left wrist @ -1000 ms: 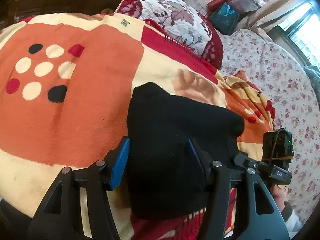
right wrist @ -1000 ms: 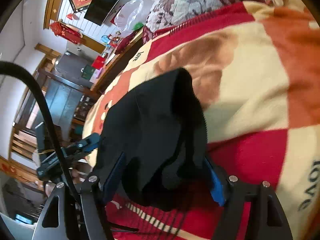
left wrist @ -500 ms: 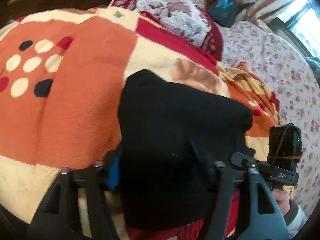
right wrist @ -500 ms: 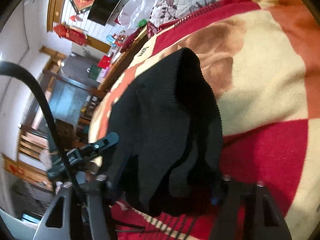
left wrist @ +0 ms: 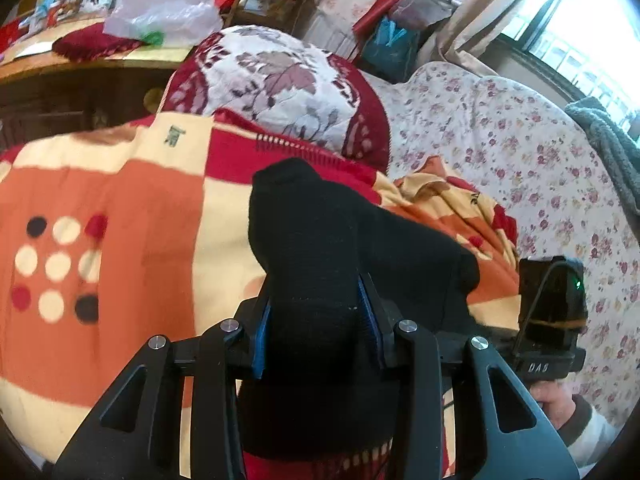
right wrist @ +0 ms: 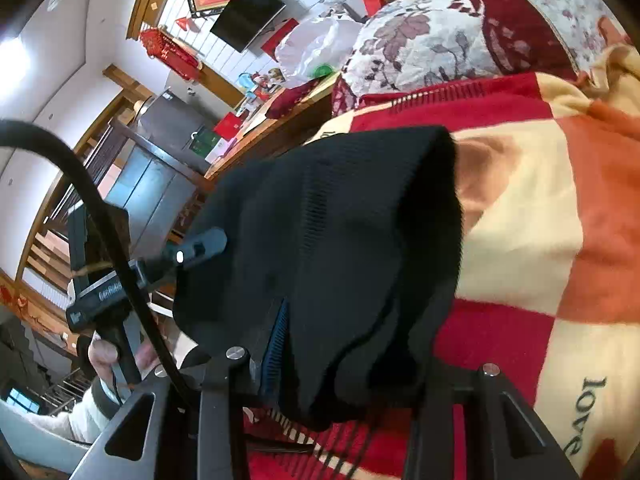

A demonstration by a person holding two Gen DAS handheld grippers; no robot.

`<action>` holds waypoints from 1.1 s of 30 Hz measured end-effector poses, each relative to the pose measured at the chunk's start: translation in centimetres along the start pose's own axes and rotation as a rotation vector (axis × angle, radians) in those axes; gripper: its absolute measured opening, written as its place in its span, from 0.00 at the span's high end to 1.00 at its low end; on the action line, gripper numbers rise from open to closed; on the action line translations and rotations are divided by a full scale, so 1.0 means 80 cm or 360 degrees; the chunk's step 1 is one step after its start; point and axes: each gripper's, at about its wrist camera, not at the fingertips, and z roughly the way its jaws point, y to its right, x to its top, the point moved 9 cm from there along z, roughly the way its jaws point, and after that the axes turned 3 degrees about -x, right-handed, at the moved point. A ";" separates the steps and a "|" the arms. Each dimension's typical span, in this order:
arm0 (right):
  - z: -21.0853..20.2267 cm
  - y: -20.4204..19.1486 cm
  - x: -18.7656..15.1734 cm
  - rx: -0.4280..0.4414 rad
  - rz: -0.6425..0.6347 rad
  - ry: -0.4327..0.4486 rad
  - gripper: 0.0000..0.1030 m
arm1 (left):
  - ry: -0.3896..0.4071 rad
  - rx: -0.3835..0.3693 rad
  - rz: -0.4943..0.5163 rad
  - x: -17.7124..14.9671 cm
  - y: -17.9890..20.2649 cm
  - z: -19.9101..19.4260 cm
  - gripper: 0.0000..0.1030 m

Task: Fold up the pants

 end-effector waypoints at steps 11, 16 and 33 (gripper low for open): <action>-0.031 0.001 0.003 -0.0110 -0.0057 -0.0047 0.63 | -0.0015 -0.0079 0.0019 0.003 0.029 -0.003 0.64; -0.069 -0.002 0.016 -0.0168 -0.0099 0.0071 0.63 | -0.0008 -0.0166 0.0098 0.007 0.065 -0.014 0.64; -0.030 0.077 0.063 -0.0237 0.0074 0.0062 0.63 | -0.0114 0.0013 0.0067 0.008 0.032 0.063 0.64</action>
